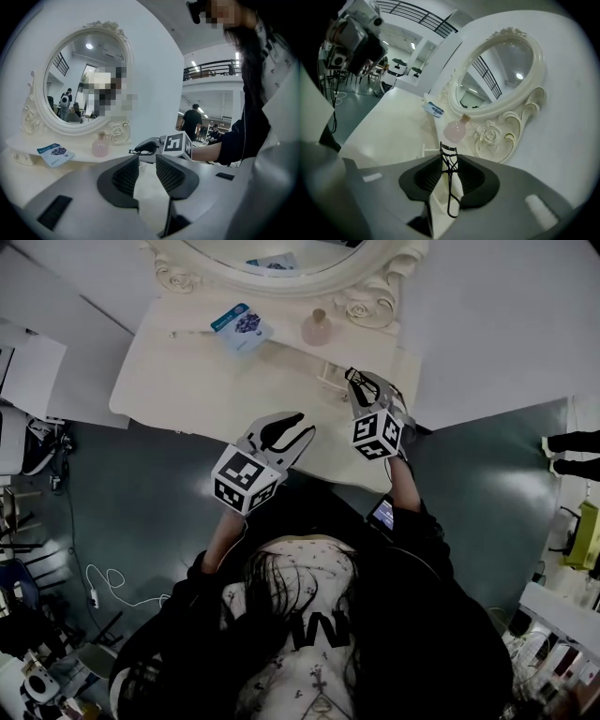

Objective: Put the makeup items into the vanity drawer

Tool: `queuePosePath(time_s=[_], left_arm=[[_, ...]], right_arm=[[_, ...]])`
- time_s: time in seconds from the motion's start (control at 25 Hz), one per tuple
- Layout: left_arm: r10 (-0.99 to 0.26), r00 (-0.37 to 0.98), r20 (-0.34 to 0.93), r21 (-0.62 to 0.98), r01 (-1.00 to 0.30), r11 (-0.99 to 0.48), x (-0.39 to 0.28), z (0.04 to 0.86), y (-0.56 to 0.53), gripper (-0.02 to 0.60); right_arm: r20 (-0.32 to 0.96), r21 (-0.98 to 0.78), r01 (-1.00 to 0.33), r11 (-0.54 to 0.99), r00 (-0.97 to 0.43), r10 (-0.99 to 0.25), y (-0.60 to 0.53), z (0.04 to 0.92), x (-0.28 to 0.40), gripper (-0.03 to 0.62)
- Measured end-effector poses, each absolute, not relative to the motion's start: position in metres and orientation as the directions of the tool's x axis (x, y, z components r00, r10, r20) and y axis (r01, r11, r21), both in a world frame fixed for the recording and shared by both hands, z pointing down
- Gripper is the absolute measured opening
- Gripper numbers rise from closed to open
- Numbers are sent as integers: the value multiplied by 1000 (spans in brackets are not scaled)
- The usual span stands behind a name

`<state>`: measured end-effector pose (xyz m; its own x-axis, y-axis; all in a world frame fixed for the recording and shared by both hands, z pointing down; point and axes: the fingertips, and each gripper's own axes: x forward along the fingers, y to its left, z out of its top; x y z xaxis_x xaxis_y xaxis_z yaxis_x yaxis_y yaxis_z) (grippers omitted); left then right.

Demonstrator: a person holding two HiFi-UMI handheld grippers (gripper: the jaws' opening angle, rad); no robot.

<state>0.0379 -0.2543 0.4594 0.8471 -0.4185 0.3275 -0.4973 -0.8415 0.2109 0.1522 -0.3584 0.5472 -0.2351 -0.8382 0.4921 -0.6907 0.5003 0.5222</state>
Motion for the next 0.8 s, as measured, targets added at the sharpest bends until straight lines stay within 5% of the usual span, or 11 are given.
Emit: queuePosePath(time_s=[0.24,0.8], left_arm=[[-443,831,338,207,-524,-826,30,463,-258,115],[-488,805,338,199,-568,-799,14,461,-253,115]], right_arm=[[505,593,-604,533,-236,-830,-366,572,142,110],[559,441,-689,575,-290,-777,-368,592,136,112]])
